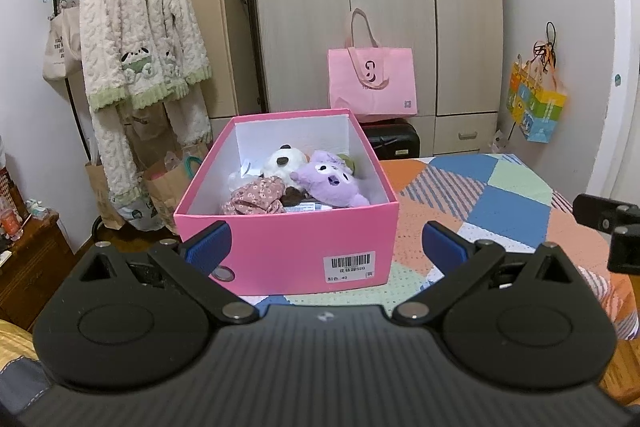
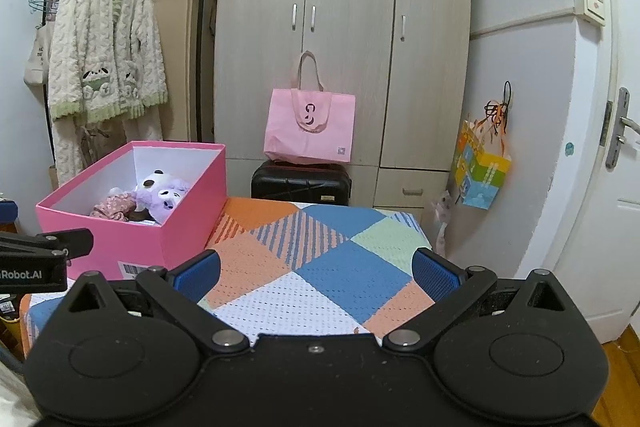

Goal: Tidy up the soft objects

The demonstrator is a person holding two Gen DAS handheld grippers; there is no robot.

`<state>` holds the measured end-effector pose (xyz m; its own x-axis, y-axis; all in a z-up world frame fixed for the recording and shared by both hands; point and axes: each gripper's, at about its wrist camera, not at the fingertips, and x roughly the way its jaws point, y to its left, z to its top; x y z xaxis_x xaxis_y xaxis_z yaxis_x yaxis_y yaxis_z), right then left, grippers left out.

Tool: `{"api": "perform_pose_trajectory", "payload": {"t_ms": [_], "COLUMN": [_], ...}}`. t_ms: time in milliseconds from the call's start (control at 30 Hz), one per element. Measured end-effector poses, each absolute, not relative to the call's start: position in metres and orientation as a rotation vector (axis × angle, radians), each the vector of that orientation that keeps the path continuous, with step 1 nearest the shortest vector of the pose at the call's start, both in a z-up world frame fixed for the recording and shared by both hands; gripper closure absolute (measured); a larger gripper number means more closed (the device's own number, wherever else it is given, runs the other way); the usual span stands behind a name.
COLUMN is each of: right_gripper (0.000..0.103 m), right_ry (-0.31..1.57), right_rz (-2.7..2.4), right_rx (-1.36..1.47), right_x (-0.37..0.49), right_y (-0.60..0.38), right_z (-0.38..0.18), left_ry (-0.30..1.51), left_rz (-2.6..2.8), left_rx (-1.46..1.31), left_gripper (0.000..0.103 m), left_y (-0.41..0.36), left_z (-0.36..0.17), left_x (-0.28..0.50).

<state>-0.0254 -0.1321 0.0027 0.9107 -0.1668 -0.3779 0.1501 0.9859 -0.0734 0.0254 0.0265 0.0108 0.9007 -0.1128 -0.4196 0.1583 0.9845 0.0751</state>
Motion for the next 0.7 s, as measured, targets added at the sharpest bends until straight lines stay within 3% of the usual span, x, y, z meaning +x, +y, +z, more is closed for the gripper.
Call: {"api": "perform_pose_trajectory", "payload": {"t_ms": [700], "right_gripper": [0.000], "right_ry": [0.350], "right_rz": [-0.173], "right_rx": [-0.031], "right_x": [-0.0240], "right_y": [-0.1381], "right_z": [-0.0038], "left_ry": [0.392], "left_rz": [-0.119], "left_rx": [0.108], "left_gripper": [0.000], "left_y": [0.0213], "left_z": [0.0093], "left_x": [0.0224]}}
